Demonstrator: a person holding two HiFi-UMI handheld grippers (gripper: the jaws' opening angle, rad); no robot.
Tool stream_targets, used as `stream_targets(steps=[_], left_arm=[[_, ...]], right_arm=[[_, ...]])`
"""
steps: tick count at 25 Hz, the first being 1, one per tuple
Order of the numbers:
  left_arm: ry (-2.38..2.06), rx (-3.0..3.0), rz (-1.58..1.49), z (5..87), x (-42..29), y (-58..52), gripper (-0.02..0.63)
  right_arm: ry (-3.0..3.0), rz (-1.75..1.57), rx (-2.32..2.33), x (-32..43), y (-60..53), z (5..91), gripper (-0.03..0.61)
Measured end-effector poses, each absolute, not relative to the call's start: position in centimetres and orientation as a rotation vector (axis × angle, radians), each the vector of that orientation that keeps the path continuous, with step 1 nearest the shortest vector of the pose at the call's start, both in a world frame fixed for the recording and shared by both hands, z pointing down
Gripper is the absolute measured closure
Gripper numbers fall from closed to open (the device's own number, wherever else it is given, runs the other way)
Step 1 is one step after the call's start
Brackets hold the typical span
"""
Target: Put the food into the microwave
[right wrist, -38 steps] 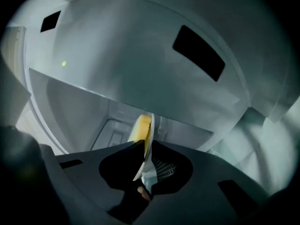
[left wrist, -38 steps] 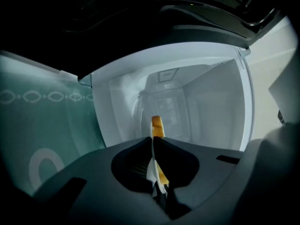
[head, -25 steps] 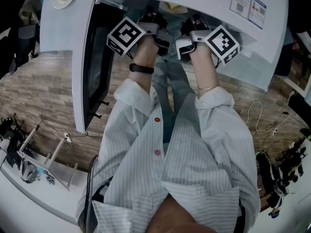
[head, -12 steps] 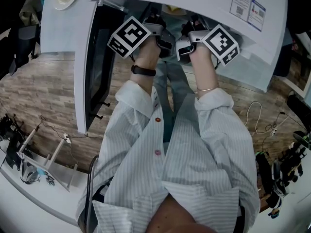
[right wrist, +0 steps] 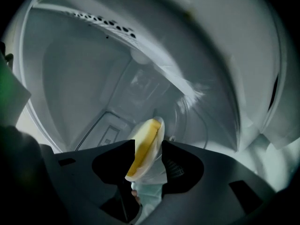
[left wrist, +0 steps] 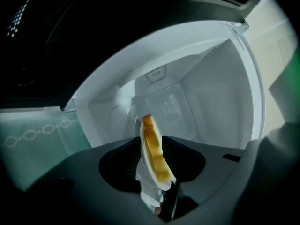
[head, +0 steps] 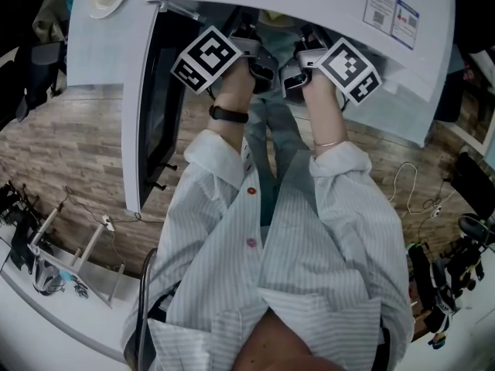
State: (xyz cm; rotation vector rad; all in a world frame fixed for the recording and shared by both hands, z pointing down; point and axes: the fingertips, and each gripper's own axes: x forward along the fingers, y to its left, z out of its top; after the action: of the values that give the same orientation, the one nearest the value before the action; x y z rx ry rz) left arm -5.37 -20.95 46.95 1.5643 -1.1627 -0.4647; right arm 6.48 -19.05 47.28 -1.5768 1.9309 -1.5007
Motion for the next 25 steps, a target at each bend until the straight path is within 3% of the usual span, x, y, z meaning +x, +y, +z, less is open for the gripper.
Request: stream_targets(steps=[25], left_arm=[[-1.235,1.621,-0.39,46.9,-6.3,-20.3,0.443]], right_arm=[[2.001,-1.447,-1.767,7.4,-17.5,47.9,0.388]])
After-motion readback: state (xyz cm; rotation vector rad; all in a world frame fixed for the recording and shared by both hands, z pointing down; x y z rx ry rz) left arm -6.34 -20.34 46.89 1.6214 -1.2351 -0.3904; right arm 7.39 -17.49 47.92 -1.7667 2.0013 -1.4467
